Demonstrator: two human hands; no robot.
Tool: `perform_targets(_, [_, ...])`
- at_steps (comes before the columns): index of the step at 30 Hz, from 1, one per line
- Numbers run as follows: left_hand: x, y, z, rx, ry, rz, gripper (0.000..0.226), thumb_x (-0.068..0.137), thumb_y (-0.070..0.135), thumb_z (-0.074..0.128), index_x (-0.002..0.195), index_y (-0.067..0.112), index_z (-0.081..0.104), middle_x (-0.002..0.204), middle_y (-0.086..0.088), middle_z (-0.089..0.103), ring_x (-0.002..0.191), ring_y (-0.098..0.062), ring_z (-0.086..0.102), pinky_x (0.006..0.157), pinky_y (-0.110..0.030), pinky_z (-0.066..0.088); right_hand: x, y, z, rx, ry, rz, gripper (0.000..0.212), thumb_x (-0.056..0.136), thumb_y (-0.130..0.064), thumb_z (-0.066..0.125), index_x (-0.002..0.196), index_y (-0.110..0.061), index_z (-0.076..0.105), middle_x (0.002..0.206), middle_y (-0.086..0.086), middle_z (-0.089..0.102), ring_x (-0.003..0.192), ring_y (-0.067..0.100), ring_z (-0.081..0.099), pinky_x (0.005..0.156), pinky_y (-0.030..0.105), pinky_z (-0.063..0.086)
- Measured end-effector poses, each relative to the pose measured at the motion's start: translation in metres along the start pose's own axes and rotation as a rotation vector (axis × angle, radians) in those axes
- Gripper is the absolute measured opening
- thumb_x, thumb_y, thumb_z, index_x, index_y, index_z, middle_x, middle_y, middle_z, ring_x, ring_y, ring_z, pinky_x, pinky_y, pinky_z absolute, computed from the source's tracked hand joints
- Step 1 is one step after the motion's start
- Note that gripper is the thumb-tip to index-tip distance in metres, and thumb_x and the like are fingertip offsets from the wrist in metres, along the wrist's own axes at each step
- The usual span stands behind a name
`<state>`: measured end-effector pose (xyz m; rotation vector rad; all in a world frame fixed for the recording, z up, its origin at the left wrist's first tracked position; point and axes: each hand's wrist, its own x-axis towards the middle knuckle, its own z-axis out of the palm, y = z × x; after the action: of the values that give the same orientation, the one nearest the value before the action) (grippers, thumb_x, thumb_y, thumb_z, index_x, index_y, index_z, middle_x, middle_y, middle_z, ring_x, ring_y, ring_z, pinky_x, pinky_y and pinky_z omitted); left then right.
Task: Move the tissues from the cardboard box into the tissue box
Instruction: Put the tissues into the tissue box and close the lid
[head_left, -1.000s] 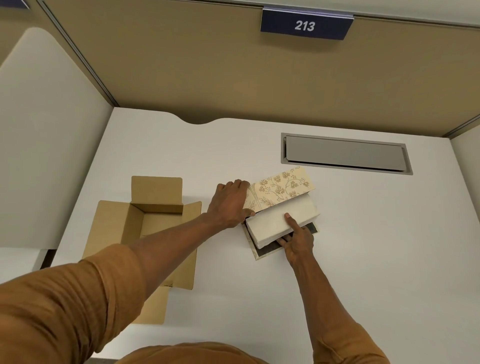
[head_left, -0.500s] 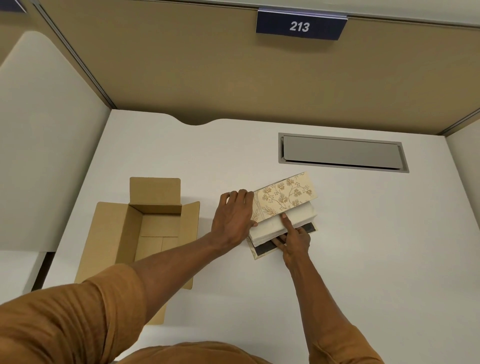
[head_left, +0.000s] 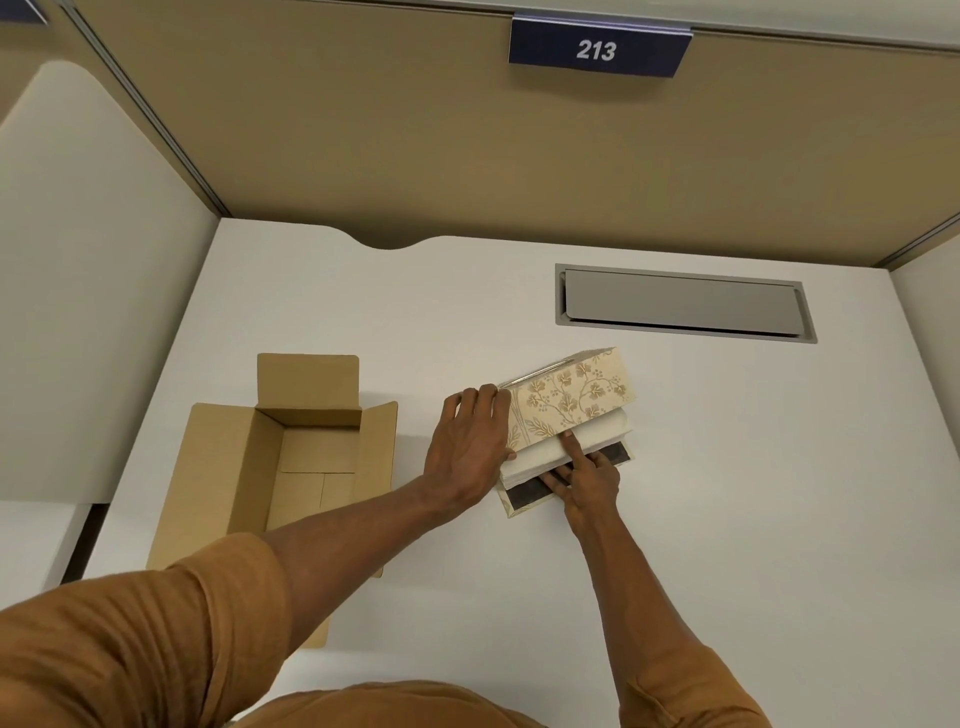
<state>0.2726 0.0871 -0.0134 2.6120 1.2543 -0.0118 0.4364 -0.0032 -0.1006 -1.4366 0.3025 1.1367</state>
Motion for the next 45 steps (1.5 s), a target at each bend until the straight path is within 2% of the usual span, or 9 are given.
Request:
perform_targets(3, [-0.005, 0.001, 0.003, 0.019, 0.01, 0.022, 0.087, 0.074, 0.037, 0.097, 0.142, 0.007, 0.053, 0.137, -0.014, 0.064, 0.119, -0.033, 0.064, 0.107, -0.045, 0.052, -0.001, 0.001, 0.003, -0.008, 0.001, -0.021, 0.049, 0.092, -0.017, 0.086, 0.135, -0.004, 0.067, 0.129, 0.019, 0.077, 0.114, 0.036, 0.078, 0.092, 0.057, 0.066])
perform_targets(9, [-0.007, 0.003, 0.006, 0.022, 0.011, 0.02, 0.087, 0.073, 0.037, 0.098, 0.142, 0.008, 0.053, 0.137, -0.013, 0.064, 0.12, -0.033, 0.064, 0.11, -0.045, 0.05, -0.009, -0.001, -0.003, -0.1, -0.018, -0.073, 0.029, 0.098, -0.021, 0.081, 0.117, -0.002, 0.071, 0.117, 0.019, 0.078, 0.105, 0.033, 0.079, 0.077, 0.04, 0.071])
perform_targets(12, [-0.01, 0.005, 0.007, 0.021, 0.003, 0.031, 0.083, 0.075, 0.034, 0.096, 0.141, 0.01, 0.054, 0.137, -0.012, 0.064, 0.121, -0.033, 0.063, 0.111, -0.045, 0.05, -0.013, 0.004, -0.018, -0.122, -0.033, -0.089, 0.04, 0.101, -0.027, 0.077, 0.127, 0.003, 0.068, 0.119, 0.022, 0.077, 0.11, 0.036, 0.079, 0.083, 0.037, 0.07])
perform_targets(18, [-0.028, 0.013, 0.016, 0.036, -0.044, 0.097, 0.062, 0.079, 0.029, 0.092, 0.13, 0.012, 0.061, 0.131, -0.009, 0.067, 0.119, -0.032, 0.063, 0.11, -0.045, 0.05, -0.017, 0.01, -0.04, -0.067, -0.028, -0.066, 0.039, 0.106, 0.0, 0.064, 0.144, 0.003, 0.059, 0.13, 0.025, 0.074, 0.119, 0.044, 0.074, 0.106, 0.052, 0.06])
perform_targets(21, [-0.036, 0.018, 0.024, 0.048, -0.066, 0.134, 0.057, 0.077, 0.025, 0.092, 0.125, 0.013, 0.063, 0.13, -0.009, 0.067, 0.117, -0.032, 0.063, 0.106, -0.045, 0.052, -0.019, 0.008, -0.044, -0.067, -0.005, -0.069, 0.039, 0.1, 0.015, 0.058, 0.138, 0.007, 0.062, 0.121, 0.024, 0.075, 0.112, 0.041, 0.074, 0.102, 0.05, 0.061])
perform_targets(27, [-0.047, 0.027, 0.032, 0.119, -0.117, 0.21, 0.063, 0.066, 0.018, 0.095, 0.12, 0.011, 0.063, 0.129, -0.011, 0.065, 0.113, -0.033, 0.064, 0.103, -0.045, 0.052, -0.021, 0.006, -0.052, -0.1, 0.031, -0.072, 0.019, 0.1, 0.012, 0.062, 0.107, 0.002, 0.077, 0.109, 0.022, 0.082, 0.104, 0.038, 0.079, 0.099, 0.048, 0.063])
perform_targets(35, [-0.051, 0.031, 0.043, 0.238, -0.178, 0.326, 0.046, 0.075, 0.006, 0.085, 0.115, 0.009, 0.062, 0.124, -0.016, 0.067, 0.11, -0.036, 0.065, 0.103, -0.048, 0.054, -0.01, 0.0, -0.073, -0.065, 0.089, -0.108, 0.031, 0.098, 0.003, 0.073, 0.129, 0.006, 0.069, 0.109, 0.022, 0.082, 0.096, 0.036, 0.082, 0.105, 0.053, 0.061])
perform_targets(41, [-0.055, 0.028, 0.041, 0.273, -0.182, 0.332, 0.05, 0.07, -0.003, 0.076, 0.117, 0.006, 0.062, 0.13, -0.02, 0.066, 0.112, -0.039, 0.066, 0.104, -0.05, 0.056, -0.017, -0.016, -0.072, -0.351, 0.191, -0.387, 0.039, 0.096, -0.01, 0.079, 0.131, -0.017, 0.063, 0.125, 0.013, 0.075, 0.106, 0.03, 0.079, 0.1, 0.043, 0.063])
perform_targets(45, [-0.056, 0.02, 0.041, 0.288, -0.178, 0.323, 0.053, 0.069, -0.006, 0.065, 0.121, 0.004, 0.063, 0.135, -0.022, 0.066, 0.118, -0.039, 0.066, 0.105, -0.05, 0.057, -0.021, -0.021, -0.074, -0.661, 0.247, -0.762, 0.064, 0.091, -0.003, 0.082, 0.148, -0.008, 0.052, 0.144, 0.014, 0.056, 0.12, 0.024, 0.065, 0.091, 0.03, 0.058])
